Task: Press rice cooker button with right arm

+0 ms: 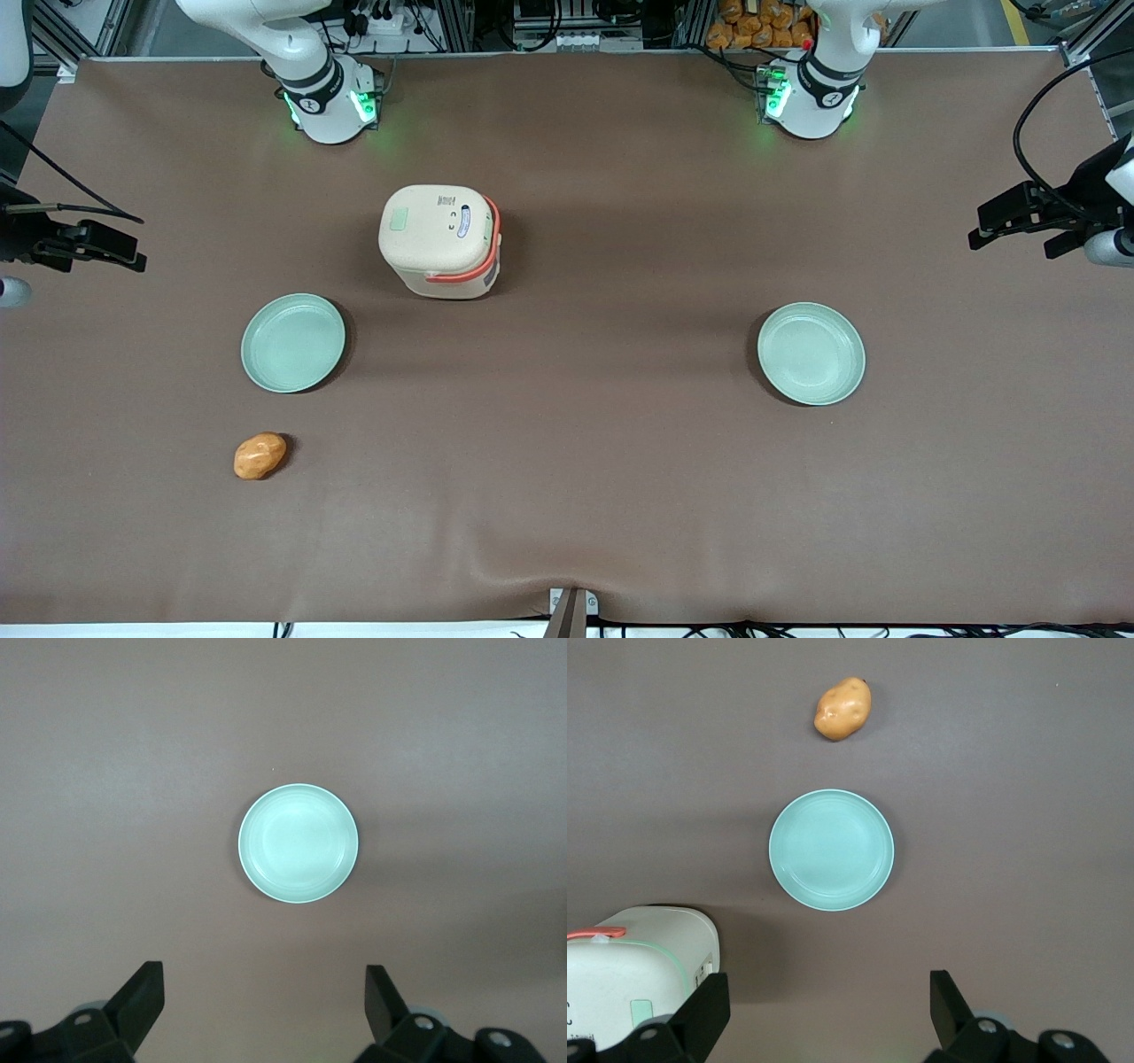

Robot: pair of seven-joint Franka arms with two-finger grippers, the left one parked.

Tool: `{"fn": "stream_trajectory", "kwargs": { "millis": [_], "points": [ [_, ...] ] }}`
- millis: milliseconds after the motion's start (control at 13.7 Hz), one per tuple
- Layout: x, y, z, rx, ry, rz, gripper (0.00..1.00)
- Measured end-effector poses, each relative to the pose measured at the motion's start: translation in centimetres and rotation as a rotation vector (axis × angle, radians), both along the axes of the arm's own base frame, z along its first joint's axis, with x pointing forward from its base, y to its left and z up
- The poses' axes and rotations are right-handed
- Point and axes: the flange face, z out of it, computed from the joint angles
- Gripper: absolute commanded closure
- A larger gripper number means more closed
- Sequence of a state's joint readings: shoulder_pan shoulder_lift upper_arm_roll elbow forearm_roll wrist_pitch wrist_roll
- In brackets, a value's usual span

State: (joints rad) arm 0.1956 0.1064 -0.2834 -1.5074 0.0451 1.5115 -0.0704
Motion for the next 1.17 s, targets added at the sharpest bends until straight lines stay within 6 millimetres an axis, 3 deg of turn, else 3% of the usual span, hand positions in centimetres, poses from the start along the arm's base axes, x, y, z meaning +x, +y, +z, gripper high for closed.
{"fn": "stream_trajectory", "kwargs": {
  "millis": [1168],
  "points": [
    [-0.26,0.15,0.34,0.003,0.016,0.003,0.0]
  ]
}}
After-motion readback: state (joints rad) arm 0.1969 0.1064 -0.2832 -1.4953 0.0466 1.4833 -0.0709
